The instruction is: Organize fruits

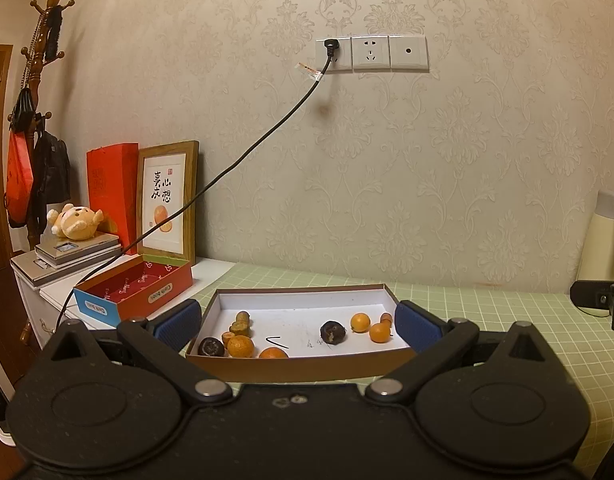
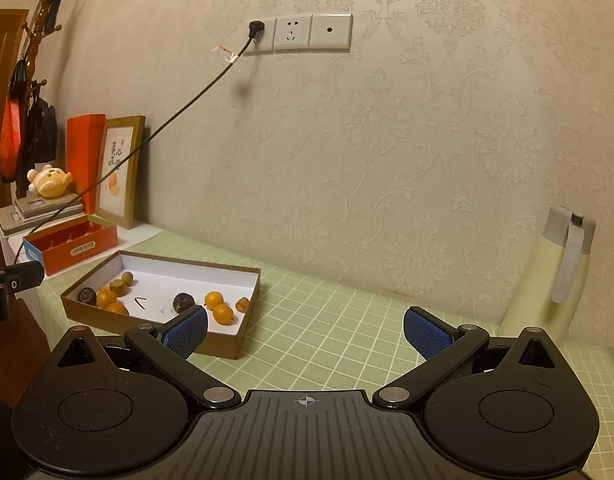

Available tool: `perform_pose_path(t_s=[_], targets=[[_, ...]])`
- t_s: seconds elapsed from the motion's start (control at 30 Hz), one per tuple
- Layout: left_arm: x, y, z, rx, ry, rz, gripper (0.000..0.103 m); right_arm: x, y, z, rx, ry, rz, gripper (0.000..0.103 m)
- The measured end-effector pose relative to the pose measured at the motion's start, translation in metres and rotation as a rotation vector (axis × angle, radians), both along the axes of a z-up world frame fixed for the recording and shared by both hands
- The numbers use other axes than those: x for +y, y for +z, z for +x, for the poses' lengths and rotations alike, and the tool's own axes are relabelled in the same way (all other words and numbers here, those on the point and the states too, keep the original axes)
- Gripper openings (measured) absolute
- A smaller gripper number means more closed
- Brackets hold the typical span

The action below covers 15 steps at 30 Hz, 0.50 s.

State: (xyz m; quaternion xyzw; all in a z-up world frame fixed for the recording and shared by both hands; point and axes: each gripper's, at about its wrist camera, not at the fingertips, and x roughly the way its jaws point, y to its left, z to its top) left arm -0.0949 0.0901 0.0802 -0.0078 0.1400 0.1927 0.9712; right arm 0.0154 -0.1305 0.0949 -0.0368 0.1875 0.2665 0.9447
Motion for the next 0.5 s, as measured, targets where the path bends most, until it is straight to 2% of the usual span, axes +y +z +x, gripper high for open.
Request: perform_pose_path(t_s=[0.5], targets=[[-0.0039, 0.0019, -0.0027, -0.028, -0.008, 0.021, 0.097, -0.0008, -0.0007, -0.0009, -0.001, 0.000, -0.002, 0.103]])
